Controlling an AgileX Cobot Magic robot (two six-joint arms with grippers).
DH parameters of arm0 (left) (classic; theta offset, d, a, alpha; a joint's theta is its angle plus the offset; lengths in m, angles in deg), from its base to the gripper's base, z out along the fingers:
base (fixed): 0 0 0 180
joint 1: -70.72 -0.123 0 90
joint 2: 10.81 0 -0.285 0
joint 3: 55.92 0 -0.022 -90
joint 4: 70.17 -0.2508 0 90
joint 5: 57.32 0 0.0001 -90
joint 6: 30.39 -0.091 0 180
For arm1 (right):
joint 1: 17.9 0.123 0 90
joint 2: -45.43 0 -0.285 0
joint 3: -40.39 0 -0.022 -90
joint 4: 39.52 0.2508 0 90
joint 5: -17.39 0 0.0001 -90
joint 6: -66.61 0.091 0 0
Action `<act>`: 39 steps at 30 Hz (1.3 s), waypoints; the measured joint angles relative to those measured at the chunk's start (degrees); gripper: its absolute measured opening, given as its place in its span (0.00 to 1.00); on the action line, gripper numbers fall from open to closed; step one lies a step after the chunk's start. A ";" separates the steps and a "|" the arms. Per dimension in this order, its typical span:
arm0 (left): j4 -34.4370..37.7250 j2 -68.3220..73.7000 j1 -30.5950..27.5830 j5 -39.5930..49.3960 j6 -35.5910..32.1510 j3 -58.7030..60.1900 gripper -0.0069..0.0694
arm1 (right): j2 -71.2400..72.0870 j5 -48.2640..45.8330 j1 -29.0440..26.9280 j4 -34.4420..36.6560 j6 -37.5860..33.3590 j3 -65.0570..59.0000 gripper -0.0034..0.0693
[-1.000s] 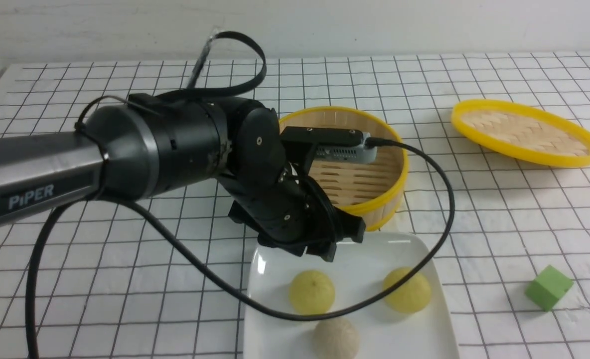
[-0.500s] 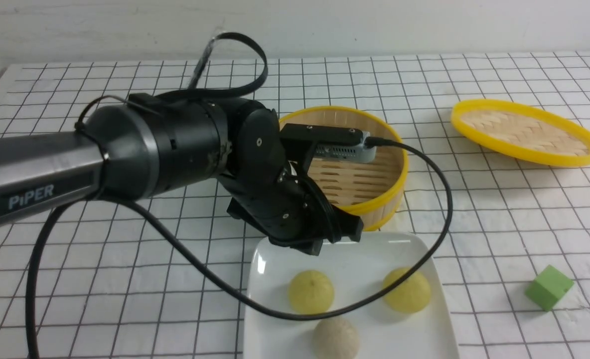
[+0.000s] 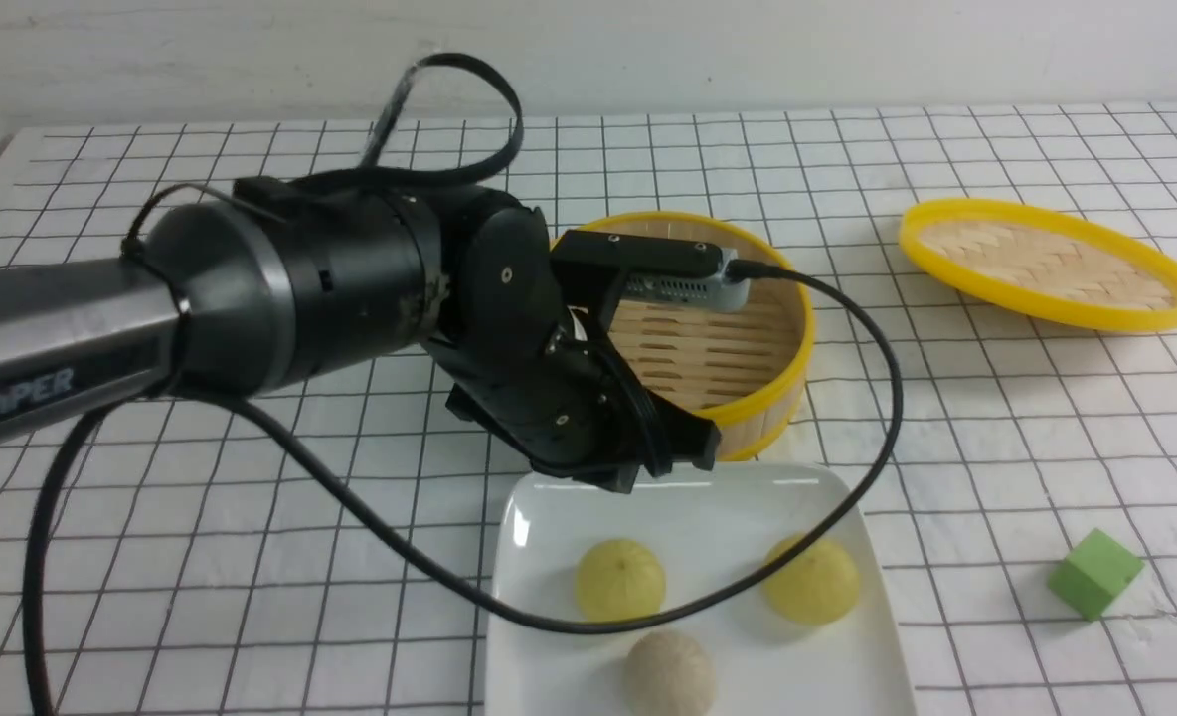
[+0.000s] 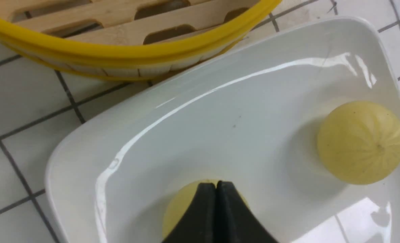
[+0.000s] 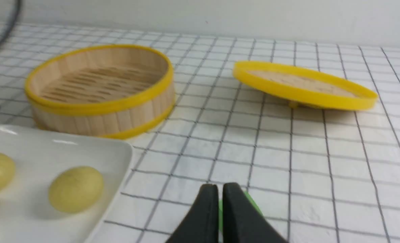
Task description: Put the steamed buns into the plate on the white-black tablecloth.
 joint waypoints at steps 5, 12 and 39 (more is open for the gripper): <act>-3.44 -7.82 0.00 5.13 0.00 0.00 0.09 | 0.34 0.00 -5.68 -0.64 -0.02 -7.13 0.12; -9.00 -22.22 0.00 15.04 0.65 0.00 0.09 | 0.34 1.26 -8.74 -0.69 -0.02 -8.33 0.13; -18.64 -72.79 0.00 -15.41 20.67 49.77 0.12 | 0.34 1.50 -8.99 -0.69 -0.08 -8.38 0.18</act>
